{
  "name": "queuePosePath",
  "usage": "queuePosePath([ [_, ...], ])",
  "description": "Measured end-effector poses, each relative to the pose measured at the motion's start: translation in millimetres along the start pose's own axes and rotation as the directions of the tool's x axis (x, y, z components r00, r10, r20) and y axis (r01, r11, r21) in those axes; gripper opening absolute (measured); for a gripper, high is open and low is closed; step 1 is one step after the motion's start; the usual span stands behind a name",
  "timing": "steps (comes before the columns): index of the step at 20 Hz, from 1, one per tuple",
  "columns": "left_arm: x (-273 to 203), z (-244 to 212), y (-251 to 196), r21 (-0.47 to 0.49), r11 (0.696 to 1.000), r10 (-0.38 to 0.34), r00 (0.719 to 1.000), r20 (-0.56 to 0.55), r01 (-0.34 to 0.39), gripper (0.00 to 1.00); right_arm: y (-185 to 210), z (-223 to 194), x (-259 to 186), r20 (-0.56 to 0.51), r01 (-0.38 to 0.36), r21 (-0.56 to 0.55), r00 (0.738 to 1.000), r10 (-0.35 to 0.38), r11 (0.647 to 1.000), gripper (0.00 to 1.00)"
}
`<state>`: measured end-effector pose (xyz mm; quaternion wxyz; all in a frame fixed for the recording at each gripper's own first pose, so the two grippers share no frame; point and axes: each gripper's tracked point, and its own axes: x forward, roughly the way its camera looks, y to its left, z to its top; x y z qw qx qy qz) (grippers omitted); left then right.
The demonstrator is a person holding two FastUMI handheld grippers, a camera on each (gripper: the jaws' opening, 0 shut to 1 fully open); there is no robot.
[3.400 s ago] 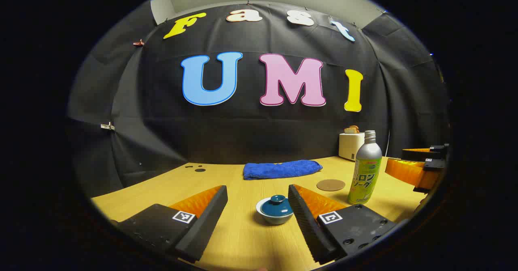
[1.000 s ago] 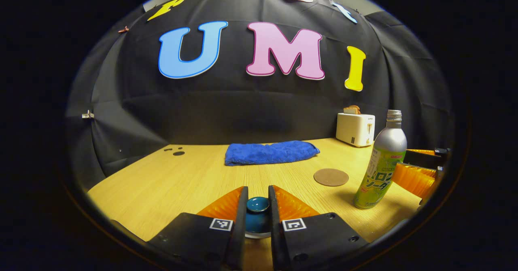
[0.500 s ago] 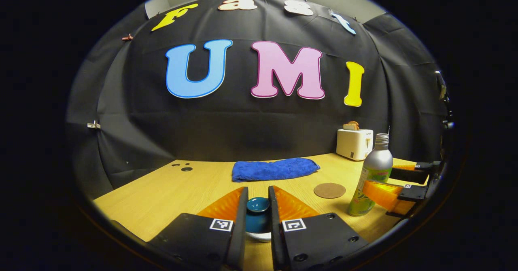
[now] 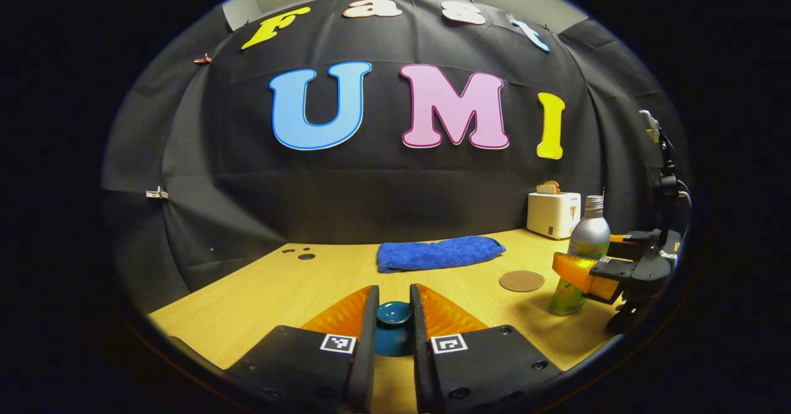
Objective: Open the teacup lid with one hand, grasp the water bottle and pour water into the teacup with the other hand; after pouring, place the water bottle on the coaster and then close the teacup lid.
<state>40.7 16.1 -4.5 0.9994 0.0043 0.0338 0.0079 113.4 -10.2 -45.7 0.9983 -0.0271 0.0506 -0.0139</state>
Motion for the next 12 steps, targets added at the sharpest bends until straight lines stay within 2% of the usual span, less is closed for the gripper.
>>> queuePosePath([
  [2,-4,0,6,0.004,1.0,0.008,1.0,0.002,-0.008,0.3,0,0,4,-0.013,-0.001,0.007,1.0,0.001,1.0,0.85],
  [5,-7,-2,13,0.002,1.0,0.014,1.0,0.001,-0.014,0.3,8,-1,6,-0.034,-0.027,-0.017,0.999,0.027,0.999,0.82],
  [9,-9,-6,22,-0.011,1.0,0.023,1.0,-0.002,-0.023,0.3,18,1,6,-0.057,-0.064,-0.128,0.997,0.057,0.99,0.79],
  [12,-12,-4,29,-0.015,0.999,0.029,1.0,0.006,-0.029,0.3,20,8,8,-0.051,-0.061,-0.258,0.997,0.049,0.964,0.78],
])
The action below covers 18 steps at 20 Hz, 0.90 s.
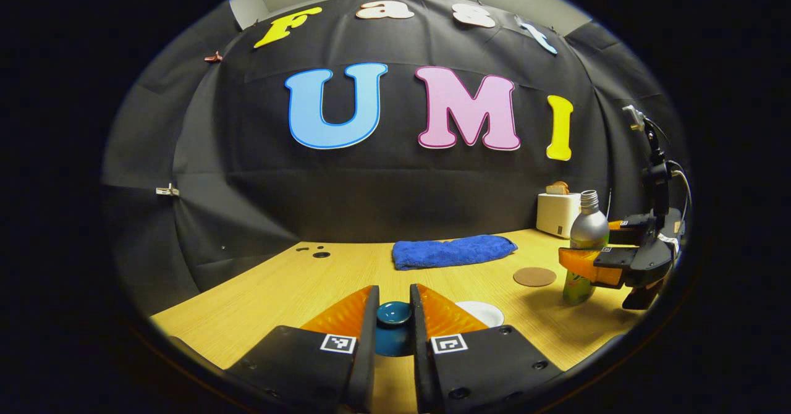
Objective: Open the teacup lid with one hand, grasp the water bottle and pour water into the teacup with the other hand; after pouring, place the water bottle on the coaster and then close the teacup lid.
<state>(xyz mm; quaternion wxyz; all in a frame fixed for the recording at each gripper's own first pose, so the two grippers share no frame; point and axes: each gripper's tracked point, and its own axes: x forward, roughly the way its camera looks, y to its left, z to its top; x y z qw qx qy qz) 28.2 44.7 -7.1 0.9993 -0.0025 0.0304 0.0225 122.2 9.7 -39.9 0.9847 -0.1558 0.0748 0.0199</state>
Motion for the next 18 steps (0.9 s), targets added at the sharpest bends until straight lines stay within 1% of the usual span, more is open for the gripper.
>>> queuePosePath([
  [2,-1,2,6,-0.001,1.0,0.006,1.0,0.009,-0.006,0.3,0,10,4,0.013,0.011,-0.1,1.0,-0.01,0.995,0.78],
  [3,-1,3,8,-0.001,1.0,0.01,1.0,0.014,-0.01,0.3,0,14,6,0.022,0.014,-0.143,1.0,-0.011,0.99,0.75],
  [4,-2,5,12,0.002,1.0,0.014,1.0,0.019,-0.014,0.3,2,18,7,0.027,0.017,-0.185,1.0,-0.012,0.983,0.78],
  [6,-3,7,20,0.007,1.0,0.027,0.999,0.029,-0.027,0.3,4,24,11,0.037,0.019,-0.268,0.999,-0.009,0.963,0.78],
  [8,-3,8,27,0.01,0.999,0.035,0.999,0.036,-0.035,0.3,12,29,16,0.045,0.013,-0.353,0.999,0.003,0.935,0.78],
  [10,-6,9,32,0.01,0.999,0.04,0.998,0.043,-0.041,0.3,22,29,20,0.045,-0.003,-0.43,0.999,0.025,0.903,0.78],
  [13,-6,9,40,0.016,0.999,0.051,0.997,0.049,-0.052,0.3,42,21,22,0.03,-0.05,-0.523,0.997,0.077,0.851,0.78],
  [14,-6,10,43,0.017,0.998,0.056,0.997,0.05,-0.057,0.3,50,19,23,0.024,-0.062,-0.563,0.996,0.092,0.824,0.78],
  [16,-7,9,49,0.012,0.998,0.065,0.997,0.051,-0.066,0.3,57,19,24,0.032,-0.062,-0.642,0.994,0.108,0.764,0.78],
  [17,-7,6,51,0.01,0.998,0.066,0.997,0.05,-0.067,0.3,61,17,26,0.035,-0.065,-0.668,0.992,0.119,0.742,0.78],
  [18,-7,4,54,0.011,0.997,0.07,0.996,0.047,-0.071,0.3,65,13,26,0.034,-0.074,-0.683,0.991,0.133,0.727,0.78],
])
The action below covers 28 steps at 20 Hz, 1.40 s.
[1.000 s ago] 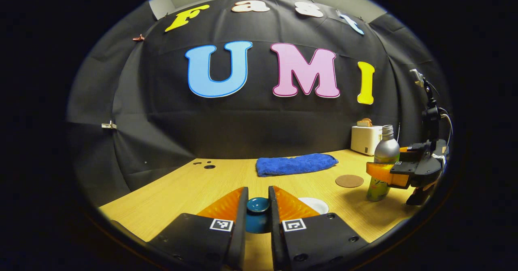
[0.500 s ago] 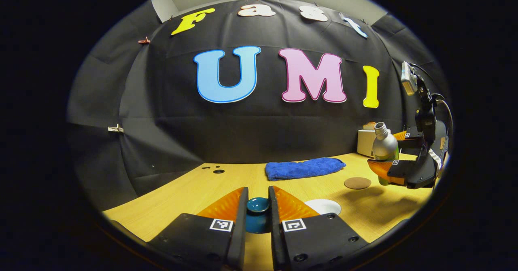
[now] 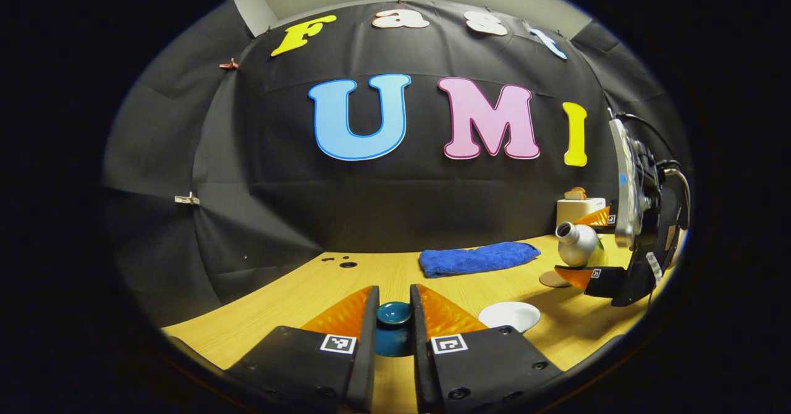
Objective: Open the teacup lid with one hand, grasp the water bottle and pour water into the teacup with the other hand; after pouring, place the water bottle on the coaster and then close the teacup lid.
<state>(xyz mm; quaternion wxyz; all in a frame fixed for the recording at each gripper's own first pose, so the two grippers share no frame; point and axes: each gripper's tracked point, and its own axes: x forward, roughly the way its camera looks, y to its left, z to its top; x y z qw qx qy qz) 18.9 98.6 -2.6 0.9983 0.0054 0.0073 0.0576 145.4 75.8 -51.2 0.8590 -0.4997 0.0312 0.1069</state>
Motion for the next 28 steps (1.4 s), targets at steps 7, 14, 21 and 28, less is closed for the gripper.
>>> queuePosePath([
  [7,5,-11,23,0.005,0.999,0.035,0.999,-0.015,-0.035,0.32,22,0,6,0.013,-0.052,-0.166,0.998,0.055,0.985,0.78],
  [14,3,-11,29,-0.011,0.999,0.04,0.999,0.001,-0.04,0.3,32,12,10,0.052,-0.065,-0.363,0.995,0.09,0.93,0.78],
  [21,0,-24,32,-0.047,0.998,0.031,0.999,-0.03,-0.033,0.3,37,12,15,0.064,-0.064,-0.457,0.992,0.104,0.887,0.78],
  [28,-1,-23,36,-0.053,0.998,0.028,0.999,-0.037,-0.03,0.3,41,20,15,0.102,-0.028,-0.567,0.989,0.104,0.823,0.78],
])
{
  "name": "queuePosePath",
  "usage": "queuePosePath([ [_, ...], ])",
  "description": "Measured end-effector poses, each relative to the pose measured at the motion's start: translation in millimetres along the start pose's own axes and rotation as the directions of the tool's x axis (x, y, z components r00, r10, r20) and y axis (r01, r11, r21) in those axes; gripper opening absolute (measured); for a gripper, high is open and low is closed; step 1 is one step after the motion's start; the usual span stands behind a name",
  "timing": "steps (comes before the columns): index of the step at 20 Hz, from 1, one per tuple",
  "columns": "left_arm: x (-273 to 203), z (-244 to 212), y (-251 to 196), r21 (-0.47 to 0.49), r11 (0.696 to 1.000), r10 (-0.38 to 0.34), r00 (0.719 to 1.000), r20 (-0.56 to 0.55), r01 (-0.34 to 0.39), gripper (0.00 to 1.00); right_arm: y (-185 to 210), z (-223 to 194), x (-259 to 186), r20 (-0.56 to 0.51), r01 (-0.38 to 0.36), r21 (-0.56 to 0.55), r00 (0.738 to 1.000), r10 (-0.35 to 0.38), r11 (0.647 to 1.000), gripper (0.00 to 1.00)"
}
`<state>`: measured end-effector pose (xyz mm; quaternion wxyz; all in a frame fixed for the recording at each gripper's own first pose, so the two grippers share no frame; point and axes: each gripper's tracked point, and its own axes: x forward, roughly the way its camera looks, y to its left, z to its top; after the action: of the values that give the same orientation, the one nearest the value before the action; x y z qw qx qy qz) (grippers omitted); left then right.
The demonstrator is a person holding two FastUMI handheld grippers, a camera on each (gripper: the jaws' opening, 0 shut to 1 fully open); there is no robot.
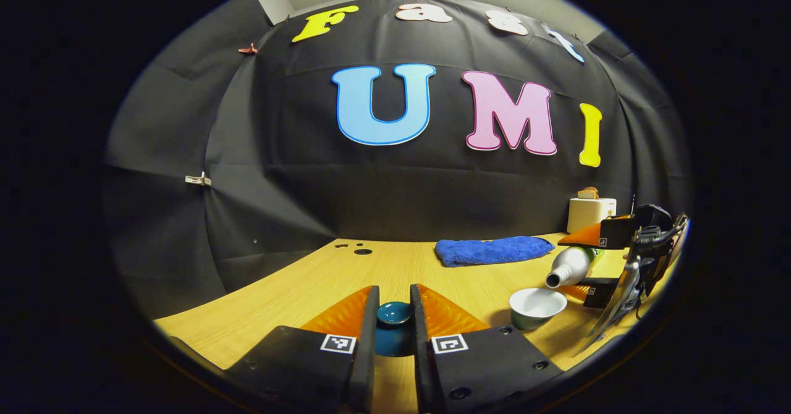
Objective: Open the teacup lid with one hand, grasp the water bottle and pour water into the teacup with the other hand; after pouring, place the water bottle on the coaster and then close the teacup lid.
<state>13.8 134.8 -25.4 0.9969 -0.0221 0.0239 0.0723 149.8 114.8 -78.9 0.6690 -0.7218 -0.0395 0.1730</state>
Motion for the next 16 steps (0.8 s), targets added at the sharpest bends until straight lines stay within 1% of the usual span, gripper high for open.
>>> queuePosePath([
  [4,-1,-1,-1,-0.011,1.0,-0.007,1.0,-0.006,0.007,0.3,2,6,2,0.022,-0.004,-0.034,1.0,0.005,0.999,0.78],
  [5,-1,-2,-2,-0.012,1.0,-0.01,1.0,-0.008,0.01,0.3,2,7,3,0.027,0.0,-0.049,1.0,0.001,0.999,0.78],
  [6,-3,-2,-1,-0.013,1.0,-0.011,1.0,-0.01,0.011,0.3,2,7,3,0.03,0.005,-0.069,1.0,-0.002,0.998,0.8],
  [7,-3,-2,-1,-0.012,1.0,-0.01,1.0,-0.012,0.01,0.3,1,10,3,0.036,0.011,-0.093,0.999,-0.008,0.996,0.78],
  [9,-5,-1,-1,-0.012,1.0,-0.011,1.0,-0.012,0.011,0.3,-1,12,3,0.049,0.027,-0.139,0.999,-0.021,0.99,0.77],
  [14,-10,0,1,-0.014,1.0,-0.007,1.0,-0.016,0.007,0.3,1,11,7,0.055,0.04,-0.194,0.998,-0.029,0.98,0.78],
  [16,-11,1,1,-0.017,1.0,-0.004,1.0,-0.018,0.004,0.3,-4,10,7,0.053,0.056,-0.218,0.998,-0.045,0.974,0.78],
])
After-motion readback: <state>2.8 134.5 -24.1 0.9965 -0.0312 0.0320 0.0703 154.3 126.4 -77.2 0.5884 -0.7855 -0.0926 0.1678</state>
